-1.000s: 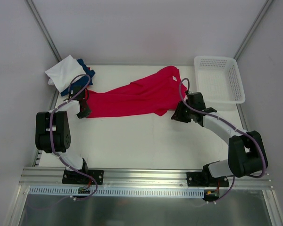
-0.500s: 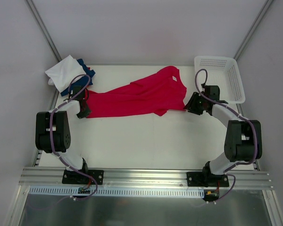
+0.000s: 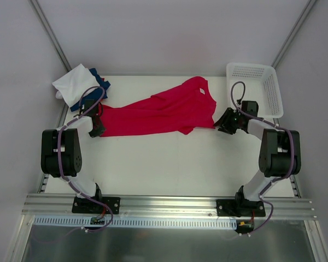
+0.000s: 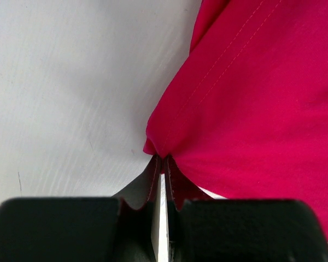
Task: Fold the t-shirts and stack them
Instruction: Flatten the tshirt out
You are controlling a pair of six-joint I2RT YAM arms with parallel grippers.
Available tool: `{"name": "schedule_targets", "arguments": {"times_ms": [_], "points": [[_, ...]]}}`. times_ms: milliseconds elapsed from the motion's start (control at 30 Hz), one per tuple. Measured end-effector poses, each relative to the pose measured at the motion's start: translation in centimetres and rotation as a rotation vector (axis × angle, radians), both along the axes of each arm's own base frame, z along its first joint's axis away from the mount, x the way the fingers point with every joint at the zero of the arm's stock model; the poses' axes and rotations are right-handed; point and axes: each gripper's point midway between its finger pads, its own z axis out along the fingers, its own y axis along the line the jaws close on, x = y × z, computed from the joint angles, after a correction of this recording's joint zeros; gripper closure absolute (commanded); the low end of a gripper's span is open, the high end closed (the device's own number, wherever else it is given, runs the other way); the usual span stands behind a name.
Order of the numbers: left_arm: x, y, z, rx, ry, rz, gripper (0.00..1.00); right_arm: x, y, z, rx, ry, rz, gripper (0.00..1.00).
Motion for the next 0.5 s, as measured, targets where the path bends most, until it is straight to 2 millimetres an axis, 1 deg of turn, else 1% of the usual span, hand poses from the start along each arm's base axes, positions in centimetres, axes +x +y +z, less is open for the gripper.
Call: {"name": "schedule_targets", "arguments": {"times_ms": [67,167,333,500], "points": [[0.0,0.0,0.0,0.000,0.000,0.000,1.00,-0.2,0.0,-0.9,0.002,0.027,-0.001,0.55],[0.0,0.0,0.0,0.000,0.000,0.000,1.00,-0.6,-0.3,-1.5,-0.017,0.052,-0.008,0.55],[0.0,0.0,0.0,0.000,0.000,0.000,1.00,-0.4,-1.4,-1.8,-0.087,0.056,-0.022,0.55],[0.0,0.0,0.0,0.000,0.000,0.000,1.00,0.0,-1.9,-1.7,-0.129,0.043,-0.024,0.55]]}}
